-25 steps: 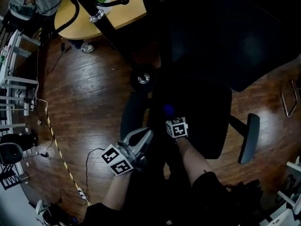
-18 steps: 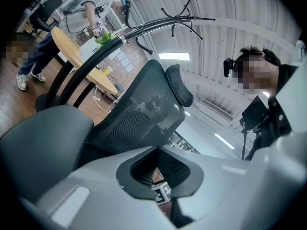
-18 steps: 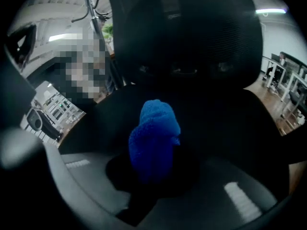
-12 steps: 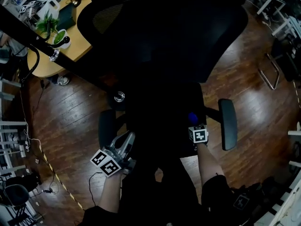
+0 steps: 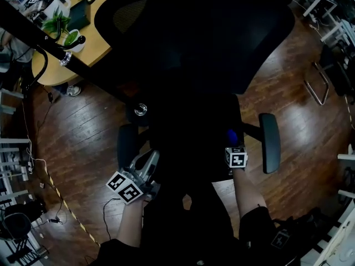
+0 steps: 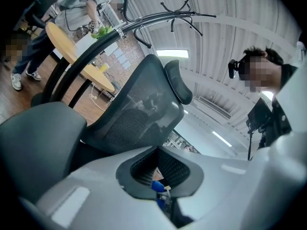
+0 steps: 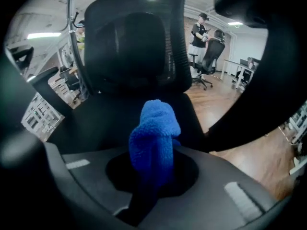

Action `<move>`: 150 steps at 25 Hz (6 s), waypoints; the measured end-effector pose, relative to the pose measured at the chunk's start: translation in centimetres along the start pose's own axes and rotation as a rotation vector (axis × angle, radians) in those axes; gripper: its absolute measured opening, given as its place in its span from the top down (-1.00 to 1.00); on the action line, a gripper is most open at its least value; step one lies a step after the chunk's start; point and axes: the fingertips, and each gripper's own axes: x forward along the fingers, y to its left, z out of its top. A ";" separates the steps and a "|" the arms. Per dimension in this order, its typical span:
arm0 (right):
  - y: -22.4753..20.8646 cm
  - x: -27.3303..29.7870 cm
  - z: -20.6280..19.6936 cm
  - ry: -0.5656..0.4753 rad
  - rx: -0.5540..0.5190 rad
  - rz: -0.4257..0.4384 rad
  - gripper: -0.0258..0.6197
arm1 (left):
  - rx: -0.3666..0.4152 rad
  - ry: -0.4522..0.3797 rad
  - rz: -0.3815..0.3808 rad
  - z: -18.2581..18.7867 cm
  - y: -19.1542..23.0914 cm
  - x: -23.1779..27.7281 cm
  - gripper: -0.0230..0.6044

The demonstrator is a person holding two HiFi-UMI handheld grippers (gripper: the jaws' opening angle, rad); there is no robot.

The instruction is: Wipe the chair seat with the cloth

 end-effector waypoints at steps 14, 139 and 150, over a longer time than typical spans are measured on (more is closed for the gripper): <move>37.5 2.4 -1.3 0.120 -0.266 0.665 0.81 | -0.012 -0.114 0.070 2.5 1.1 -5.1 0.96; -7.0 8.5 11.4 0.003 0.115 0.020 0.81 | -0.031 0.035 -0.049 2.8 1.0 3.7 0.96; 12.4 9.8 13.2 -0.054 -0.083 0.315 0.81 | -0.038 -0.046 -0.017 3.4 0.4 0.2 0.95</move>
